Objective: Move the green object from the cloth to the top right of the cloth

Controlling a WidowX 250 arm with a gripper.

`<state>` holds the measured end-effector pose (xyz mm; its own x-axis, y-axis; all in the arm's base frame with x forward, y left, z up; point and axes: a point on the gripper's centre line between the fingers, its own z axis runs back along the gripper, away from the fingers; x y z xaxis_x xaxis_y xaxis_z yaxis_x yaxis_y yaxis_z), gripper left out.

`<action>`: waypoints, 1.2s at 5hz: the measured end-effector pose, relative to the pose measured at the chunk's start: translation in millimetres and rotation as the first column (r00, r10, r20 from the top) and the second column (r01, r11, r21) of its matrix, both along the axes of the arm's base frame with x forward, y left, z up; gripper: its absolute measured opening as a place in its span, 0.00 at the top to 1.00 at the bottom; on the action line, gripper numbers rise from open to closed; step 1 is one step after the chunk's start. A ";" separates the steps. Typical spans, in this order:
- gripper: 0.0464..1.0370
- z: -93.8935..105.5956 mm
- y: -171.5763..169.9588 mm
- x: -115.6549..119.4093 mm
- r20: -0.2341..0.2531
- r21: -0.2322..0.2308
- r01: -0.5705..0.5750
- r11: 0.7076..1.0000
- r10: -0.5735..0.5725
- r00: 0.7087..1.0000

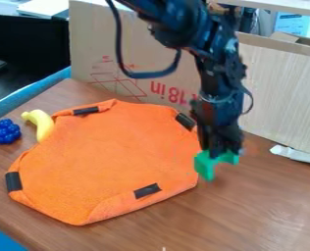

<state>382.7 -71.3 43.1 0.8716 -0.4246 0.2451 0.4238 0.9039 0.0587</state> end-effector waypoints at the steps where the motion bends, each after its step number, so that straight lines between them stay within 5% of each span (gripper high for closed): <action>1: 0.84 -12.7 -6.7 9.5 0.005 -0.049 -0.131 0.990 0.131 0.991; 3: 0.81 -24.0 -36.5 16.0 -0.009 -0.102 -0.151 0.983 0.151 0.988; 4: 0.52 -22.2 -39.4 15.3 -0.004 -0.109 -0.085 0.990 0.086 0.996; 6: 0.04 59.7 -19.0 8.2 0.139 -0.213 0.011 0.977 0.019 0.990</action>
